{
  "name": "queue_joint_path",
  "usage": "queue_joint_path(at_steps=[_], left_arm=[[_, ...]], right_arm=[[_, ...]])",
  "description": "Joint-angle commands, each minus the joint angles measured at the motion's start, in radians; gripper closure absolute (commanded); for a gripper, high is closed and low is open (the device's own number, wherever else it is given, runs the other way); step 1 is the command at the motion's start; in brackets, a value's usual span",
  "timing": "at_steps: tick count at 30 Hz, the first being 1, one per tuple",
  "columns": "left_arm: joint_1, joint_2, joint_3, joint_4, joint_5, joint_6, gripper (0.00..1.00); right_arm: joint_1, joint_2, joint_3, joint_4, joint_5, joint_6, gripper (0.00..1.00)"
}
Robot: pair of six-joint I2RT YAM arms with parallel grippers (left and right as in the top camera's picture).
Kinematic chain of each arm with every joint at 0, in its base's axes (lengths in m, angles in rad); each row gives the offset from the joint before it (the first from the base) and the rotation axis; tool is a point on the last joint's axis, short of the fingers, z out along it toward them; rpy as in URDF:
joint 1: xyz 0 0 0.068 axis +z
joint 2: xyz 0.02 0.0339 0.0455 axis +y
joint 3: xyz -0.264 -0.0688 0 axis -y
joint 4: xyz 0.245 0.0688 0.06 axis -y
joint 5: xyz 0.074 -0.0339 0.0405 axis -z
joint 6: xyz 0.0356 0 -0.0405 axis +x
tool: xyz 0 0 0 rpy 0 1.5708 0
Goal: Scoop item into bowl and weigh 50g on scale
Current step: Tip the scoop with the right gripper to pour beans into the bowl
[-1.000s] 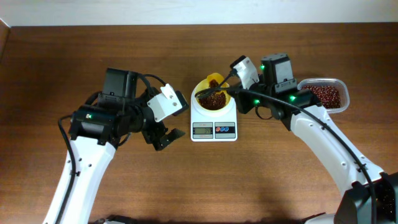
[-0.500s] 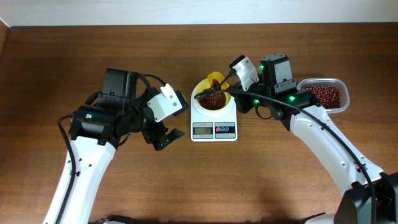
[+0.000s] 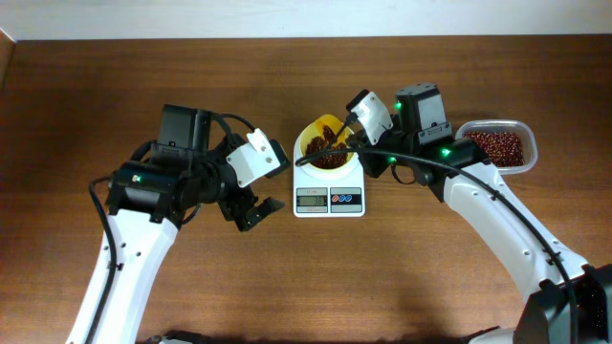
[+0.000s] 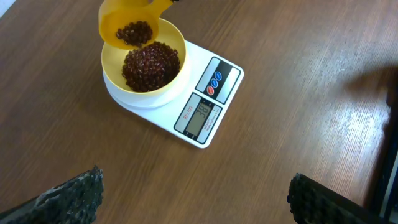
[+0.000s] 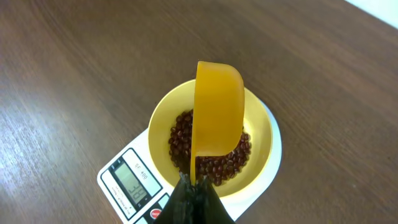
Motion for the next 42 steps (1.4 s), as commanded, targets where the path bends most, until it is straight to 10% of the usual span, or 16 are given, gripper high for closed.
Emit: queue_joint_path(at_steps=[1,42], left_arm=[[-0.002,0.002,-0.008,0.002,0.018,-0.013,0.01],[-0.002,0.002,-0.008,0.002,0.018,-0.012,0.01]], right_arm=[[0.007,-0.021,0.006,-0.009,0.052,-0.011,0.96],[0.073,-0.023,0.006,0.001,0.196,-0.027,0.96]])
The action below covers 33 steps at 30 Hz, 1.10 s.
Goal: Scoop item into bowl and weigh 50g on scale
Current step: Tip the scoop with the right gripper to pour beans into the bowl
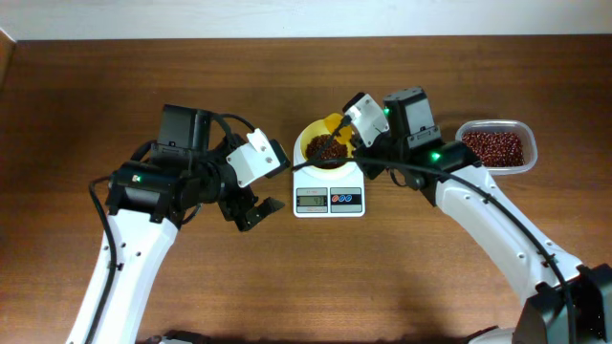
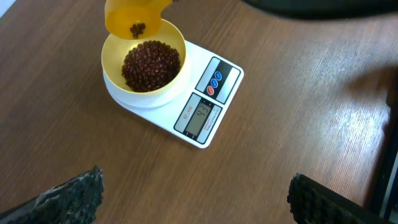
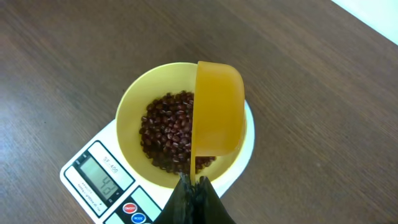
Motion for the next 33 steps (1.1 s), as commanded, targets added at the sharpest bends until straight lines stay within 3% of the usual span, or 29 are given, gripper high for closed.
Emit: queue_joint_path(at_steps=[1,23,33], left_arm=[[-0.002,0.001,-0.008,0.002,0.018,-0.012,0.01],[-0.002,0.001,-0.008,0.002,0.018,-0.012,0.01],[-0.002,0.001,-0.008,0.002,0.018,-0.012,0.01]], right_arm=[[0.019,-0.023,0.006,0.004,0.008,-0.023,0.96],[0.065,-0.023,0.006,0.0,0.082,-0.064,0.96],[0.071,-0.023,0.006,0.024,0.217,-0.084,0.96]])
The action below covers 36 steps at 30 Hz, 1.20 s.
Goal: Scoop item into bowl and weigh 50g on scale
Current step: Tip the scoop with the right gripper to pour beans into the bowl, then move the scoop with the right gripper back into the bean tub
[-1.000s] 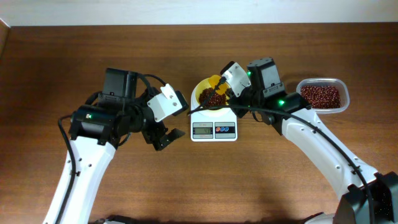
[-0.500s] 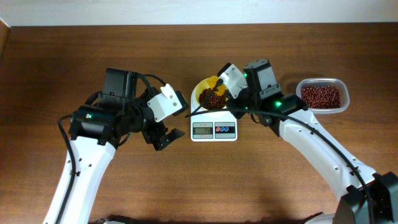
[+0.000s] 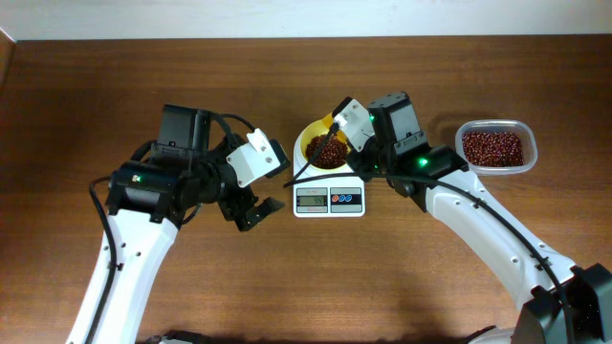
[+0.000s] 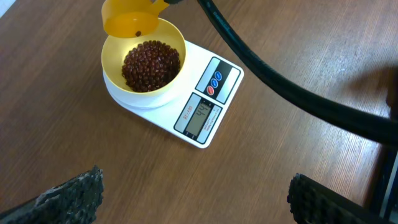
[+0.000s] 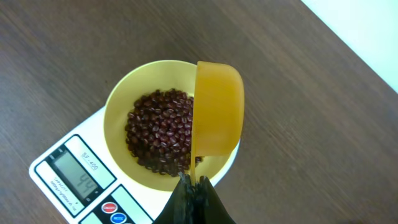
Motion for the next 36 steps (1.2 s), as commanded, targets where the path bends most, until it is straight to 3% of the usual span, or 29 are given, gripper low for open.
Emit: queue_joint_path(at_steps=[1,5,7,11,17,20,24,31,36], left_arm=[[-0.002,0.002,-0.008,0.002,0.018,-0.012,0.01],[-0.002,0.002,-0.008,0.002,0.018,-0.012,0.01],[-0.002,0.002,-0.008,0.002,0.018,-0.013,0.01],[-0.002,0.002,-0.008,0.002,0.018,-0.012,0.01],[-0.002,0.002,-0.008,0.001,0.018,-0.012,0.01],[-0.002,0.002,-0.008,0.002,0.018,-0.012,0.01],[-0.002,0.002,-0.008,0.002,0.018,-0.012,0.01],[-0.002,0.002,-0.008,0.002,0.018,-0.012,0.01],[-0.002,0.002,-0.008,0.002,0.018,-0.012,0.01]], right_arm=[[0.005,-0.024,0.006,0.023,0.086,-0.011,0.96],[0.002,-0.042,0.006,-0.012,-0.03,-0.011,0.96],[0.0,-0.042,0.006,-0.003,0.022,-0.011,0.96],[-0.046,-0.043,0.034,0.026,0.312,-0.014,0.96],[-0.25,-0.072,0.049,-0.051,0.725,-0.015,0.96],[-0.362,-0.071,0.049,-0.184,0.678,-0.014,0.96],[-0.508,-0.045,0.045,-0.379,0.452,-0.01,0.96],[-0.55,0.033,0.042,-0.386,0.191,-0.009,0.96],[-0.55,0.062,0.043,-0.383,0.159,0.152,0.96]])
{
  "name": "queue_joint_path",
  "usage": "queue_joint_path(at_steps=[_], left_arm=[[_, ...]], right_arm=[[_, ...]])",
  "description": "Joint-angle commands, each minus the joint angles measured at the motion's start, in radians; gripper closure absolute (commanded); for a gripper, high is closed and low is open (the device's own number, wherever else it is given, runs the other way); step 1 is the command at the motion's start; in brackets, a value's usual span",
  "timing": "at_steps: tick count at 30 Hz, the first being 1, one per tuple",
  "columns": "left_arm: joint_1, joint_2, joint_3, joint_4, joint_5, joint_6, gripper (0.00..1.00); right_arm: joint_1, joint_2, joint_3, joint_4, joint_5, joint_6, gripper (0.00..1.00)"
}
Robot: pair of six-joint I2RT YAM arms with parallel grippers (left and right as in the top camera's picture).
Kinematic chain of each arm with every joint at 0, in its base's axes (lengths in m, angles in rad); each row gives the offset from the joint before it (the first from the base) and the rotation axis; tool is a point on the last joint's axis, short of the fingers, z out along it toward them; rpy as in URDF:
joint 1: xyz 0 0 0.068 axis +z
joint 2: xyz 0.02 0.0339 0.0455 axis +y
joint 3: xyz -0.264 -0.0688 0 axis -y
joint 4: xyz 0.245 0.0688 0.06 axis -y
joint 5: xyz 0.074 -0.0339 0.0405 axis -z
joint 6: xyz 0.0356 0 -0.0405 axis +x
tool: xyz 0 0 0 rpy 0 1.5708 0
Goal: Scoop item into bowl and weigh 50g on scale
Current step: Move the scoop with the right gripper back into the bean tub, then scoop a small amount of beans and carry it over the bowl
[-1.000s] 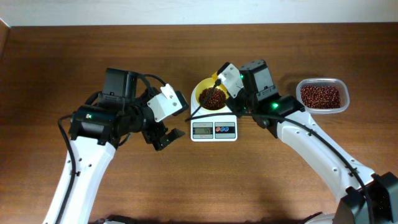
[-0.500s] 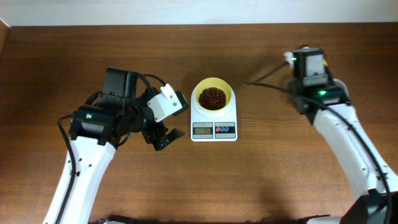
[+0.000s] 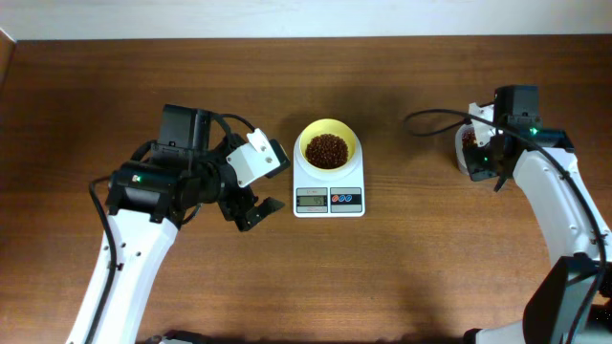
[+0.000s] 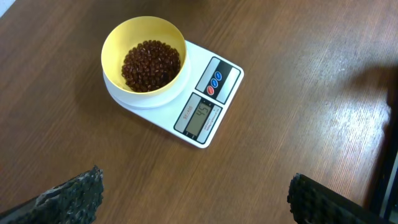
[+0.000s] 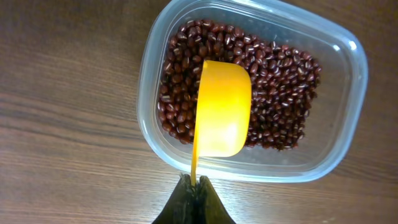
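A yellow bowl (image 3: pixel 329 145) of red beans stands on the white scale (image 3: pixel 329 199), whose display (image 4: pixel 197 117) shows about 45. In the left wrist view the bowl (image 4: pixel 144 55) is at upper left. My right gripper (image 5: pixel 194 186) is shut on the handle of the yellow scoop (image 5: pixel 222 117), held on edge over the clear tub of red beans (image 5: pixel 292 87). In the overhead view that arm covers most of the tub (image 3: pixel 468 145). My left gripper (image 4: pixel 196 196) hangs open above bare table, near the scale's front left.
The brown wooden table (image 3: pixel 402 277) carries only the scale and the tub. A black cable (image 3: pixel 430 117) loops from the right arm over the table between the scale and the tub.
My right gripper has gone from over the bowl to over the bean tub at the right, scoop still in it. The scale reading rose from about 44 to about 45. Left arm unmoved.
The scoop was tilted over the bowl with beans in it and the scale near 38. Then few beans were left in it and the reading was about 42, then about 44 with the scoop nearly empty. Now the scoop is over the tub.
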Motion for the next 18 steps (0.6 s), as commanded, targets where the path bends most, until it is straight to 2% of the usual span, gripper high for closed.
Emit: queue_joint_path(at_steps=[1,4,7,11,18], left_arm=[[-0.002,0.002,-0.008,0.001,0.018,-0.012,0.01],[-0.002,0.002,-0.008,0.001,0.018,-0.013,0.01],[-0.002,0.002,-0.008,0.001,0.018,-0.012,0.01],[-0.002,0.002,-0.008,0.001,0.018,-0.012,0.01],[-0.002,0.002,-0.008,0.001,0.018,-0.012,0.01]], right_arm=[[-0.003,0.01,0.004,-0.004,-0.047,0.129,0.96],[-0.017,0.01,0.005,0.0,-0.056,0.193,0.96],[-0.102,0.01,0.007,-0.001,-0.166,0.207,0.96],[-0.209,0.006,0.007,0.0,-0.189,0.207,0.96],[-0.417,0.004,0.014,-0.001,-0.589,0.207,0.96]])
